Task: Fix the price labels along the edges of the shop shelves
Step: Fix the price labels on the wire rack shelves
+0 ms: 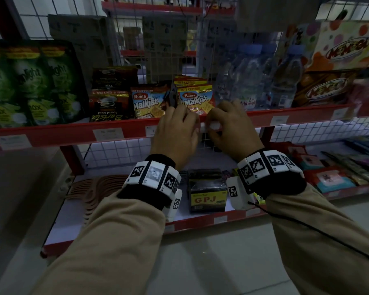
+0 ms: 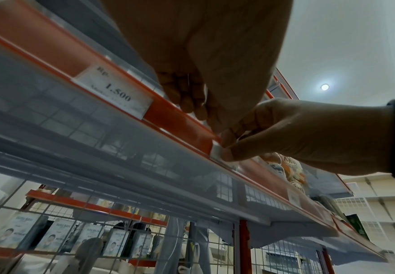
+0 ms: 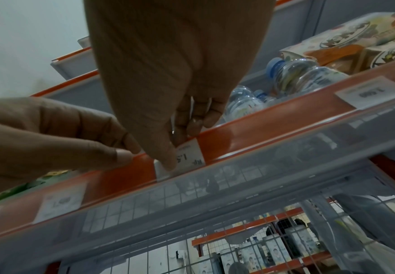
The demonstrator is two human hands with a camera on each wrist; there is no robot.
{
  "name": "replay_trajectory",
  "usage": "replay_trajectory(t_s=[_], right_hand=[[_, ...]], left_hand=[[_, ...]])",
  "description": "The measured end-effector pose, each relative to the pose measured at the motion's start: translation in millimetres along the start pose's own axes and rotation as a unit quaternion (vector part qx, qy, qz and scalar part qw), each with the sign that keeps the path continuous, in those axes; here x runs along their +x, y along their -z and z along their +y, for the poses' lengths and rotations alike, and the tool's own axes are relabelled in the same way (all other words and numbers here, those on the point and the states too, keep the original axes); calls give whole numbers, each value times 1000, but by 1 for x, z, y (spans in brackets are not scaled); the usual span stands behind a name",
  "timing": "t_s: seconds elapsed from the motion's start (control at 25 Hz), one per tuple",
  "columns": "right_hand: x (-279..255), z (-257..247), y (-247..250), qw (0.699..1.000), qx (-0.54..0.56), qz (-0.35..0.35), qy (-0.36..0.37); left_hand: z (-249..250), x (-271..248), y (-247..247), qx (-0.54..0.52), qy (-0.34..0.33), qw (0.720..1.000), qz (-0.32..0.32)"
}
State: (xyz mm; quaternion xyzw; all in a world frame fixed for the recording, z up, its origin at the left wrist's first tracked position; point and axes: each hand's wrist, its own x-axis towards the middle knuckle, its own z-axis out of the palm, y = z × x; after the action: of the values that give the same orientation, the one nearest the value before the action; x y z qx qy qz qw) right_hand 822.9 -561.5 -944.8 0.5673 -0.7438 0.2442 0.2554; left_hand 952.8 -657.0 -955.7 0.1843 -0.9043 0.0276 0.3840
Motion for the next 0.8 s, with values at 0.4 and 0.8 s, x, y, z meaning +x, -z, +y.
replay_trajectory(t_s=[0.4, 0.8], right_hand=[[3, 0, 1, 999, 37, -8, -34], [11, -3, 22, 901, 394, 84, -161]], left_hand=[[1, -4, -2, -8, 3, 1000, -3], [0, 0, 0, -111, 34, 993, 36]])
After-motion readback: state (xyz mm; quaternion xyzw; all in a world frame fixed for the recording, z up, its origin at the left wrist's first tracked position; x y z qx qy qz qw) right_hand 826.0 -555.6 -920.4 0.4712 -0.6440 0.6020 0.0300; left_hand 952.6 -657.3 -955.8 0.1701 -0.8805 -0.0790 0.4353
